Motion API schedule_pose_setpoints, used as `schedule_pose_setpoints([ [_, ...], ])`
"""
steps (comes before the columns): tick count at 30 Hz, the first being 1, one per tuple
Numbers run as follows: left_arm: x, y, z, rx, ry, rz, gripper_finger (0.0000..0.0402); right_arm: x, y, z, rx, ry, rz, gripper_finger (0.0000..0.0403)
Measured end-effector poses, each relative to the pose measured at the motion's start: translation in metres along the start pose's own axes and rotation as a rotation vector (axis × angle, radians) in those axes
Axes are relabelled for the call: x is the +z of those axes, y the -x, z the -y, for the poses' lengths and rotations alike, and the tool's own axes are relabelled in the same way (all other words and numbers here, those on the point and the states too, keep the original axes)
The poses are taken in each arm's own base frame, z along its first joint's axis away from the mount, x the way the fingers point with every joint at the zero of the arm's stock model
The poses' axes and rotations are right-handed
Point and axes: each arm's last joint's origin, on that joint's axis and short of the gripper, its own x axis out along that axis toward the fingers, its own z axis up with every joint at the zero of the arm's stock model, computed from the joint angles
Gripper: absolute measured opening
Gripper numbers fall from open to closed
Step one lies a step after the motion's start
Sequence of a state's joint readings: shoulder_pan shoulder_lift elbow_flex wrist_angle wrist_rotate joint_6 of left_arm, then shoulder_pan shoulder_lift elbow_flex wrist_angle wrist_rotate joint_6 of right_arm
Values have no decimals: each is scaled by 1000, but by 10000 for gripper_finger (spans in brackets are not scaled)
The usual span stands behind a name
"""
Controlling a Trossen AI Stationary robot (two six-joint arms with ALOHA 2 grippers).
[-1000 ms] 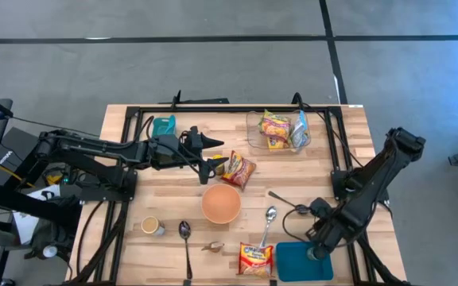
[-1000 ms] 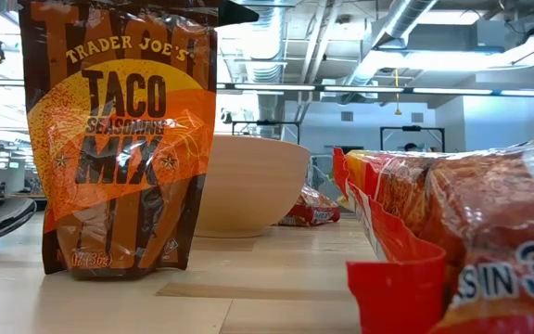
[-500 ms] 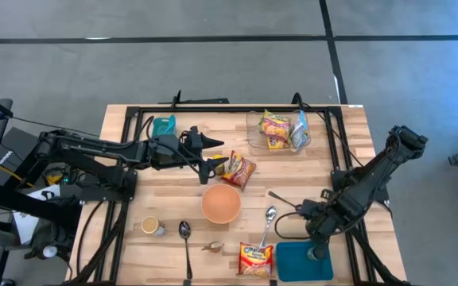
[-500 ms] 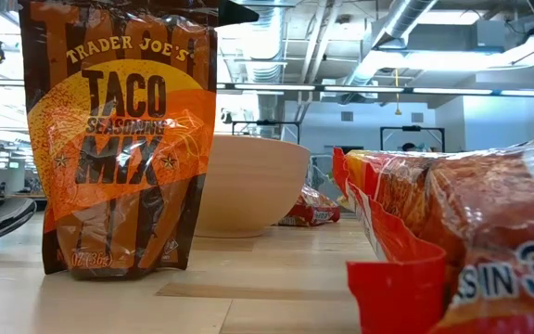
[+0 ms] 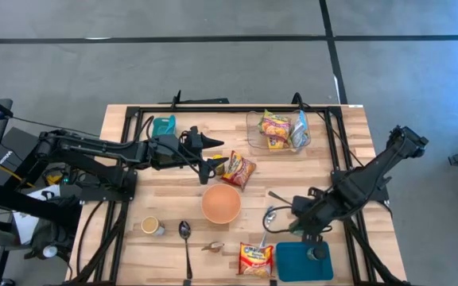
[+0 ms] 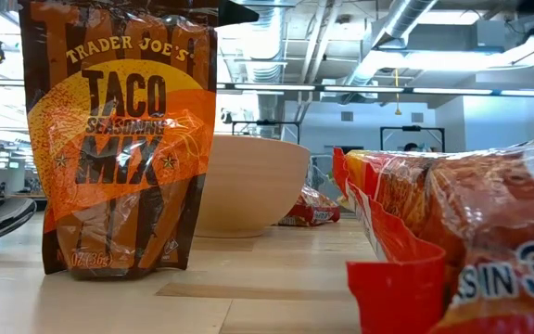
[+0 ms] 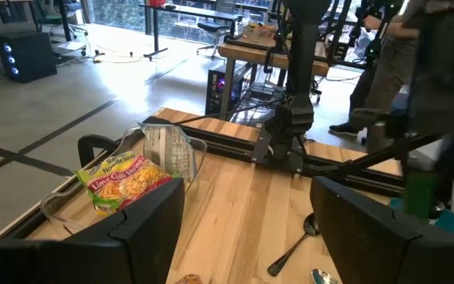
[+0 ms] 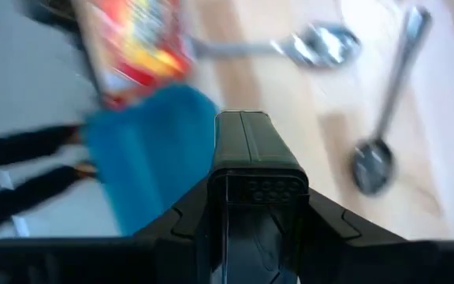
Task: Pick & Place Food Item
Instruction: Put the dark green seasoning can into the dark blue bin
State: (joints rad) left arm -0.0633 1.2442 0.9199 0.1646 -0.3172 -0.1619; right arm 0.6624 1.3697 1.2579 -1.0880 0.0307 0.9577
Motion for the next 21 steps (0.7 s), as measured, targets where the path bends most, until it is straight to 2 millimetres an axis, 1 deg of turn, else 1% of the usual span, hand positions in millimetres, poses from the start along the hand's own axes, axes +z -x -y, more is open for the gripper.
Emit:
schedule_pose_setpoints([
  [3,0,0,0,0,0,0,271,7,13,-13,102,4,68,118],
  [6,0,0,0,0,0,0,271,7,21,-23,174,21,105,118],
  [10,0,0,0,0,0,0,271,2,21,-32,209,47,111,118],
  [15,0,0,0,0,0,0,271,-2,4,-43,180,65,74,118],
  [21,0,0,0,0,0,0,271,-4,-27,-55,116,95,20,119],
])
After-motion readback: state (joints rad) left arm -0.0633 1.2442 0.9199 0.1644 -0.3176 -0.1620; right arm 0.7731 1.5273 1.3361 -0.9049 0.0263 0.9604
